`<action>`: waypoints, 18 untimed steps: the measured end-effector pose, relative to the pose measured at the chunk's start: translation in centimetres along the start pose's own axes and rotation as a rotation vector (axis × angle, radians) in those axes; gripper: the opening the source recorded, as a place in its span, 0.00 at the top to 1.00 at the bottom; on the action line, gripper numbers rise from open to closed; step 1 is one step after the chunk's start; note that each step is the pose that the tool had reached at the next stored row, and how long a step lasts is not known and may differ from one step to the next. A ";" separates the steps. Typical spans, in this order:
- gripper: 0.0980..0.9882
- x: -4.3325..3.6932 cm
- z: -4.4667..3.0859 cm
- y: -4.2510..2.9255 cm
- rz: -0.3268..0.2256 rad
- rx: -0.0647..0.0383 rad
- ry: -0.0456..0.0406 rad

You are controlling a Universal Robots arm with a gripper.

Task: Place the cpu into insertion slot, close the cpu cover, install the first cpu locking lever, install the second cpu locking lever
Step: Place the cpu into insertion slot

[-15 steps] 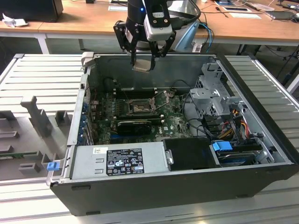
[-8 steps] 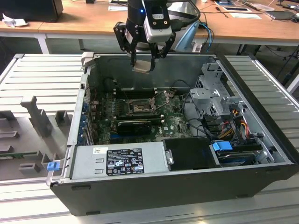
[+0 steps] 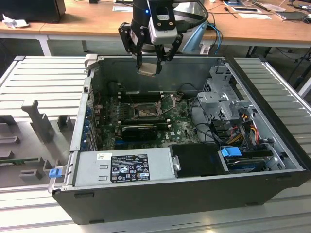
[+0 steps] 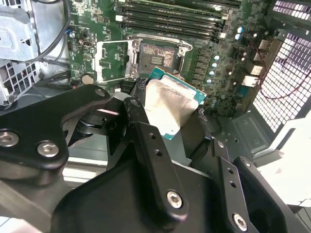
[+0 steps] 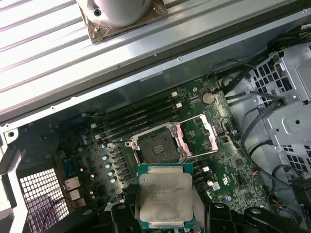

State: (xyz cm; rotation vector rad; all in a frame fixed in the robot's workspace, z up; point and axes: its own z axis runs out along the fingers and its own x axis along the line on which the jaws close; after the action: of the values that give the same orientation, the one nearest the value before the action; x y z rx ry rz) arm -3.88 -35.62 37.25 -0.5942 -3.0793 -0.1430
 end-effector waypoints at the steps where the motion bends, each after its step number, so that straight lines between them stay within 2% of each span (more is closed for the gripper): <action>1: 0.52 0.00 0.00 0.00 0.004 0.000 -0.0003; 18: 0.52 0.00 0.01 0.00 0.080 -0.001 -0.0072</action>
State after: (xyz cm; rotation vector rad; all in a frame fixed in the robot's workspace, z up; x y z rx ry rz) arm -3.88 -35.62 37.24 -0.7181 -3.0566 -0.1431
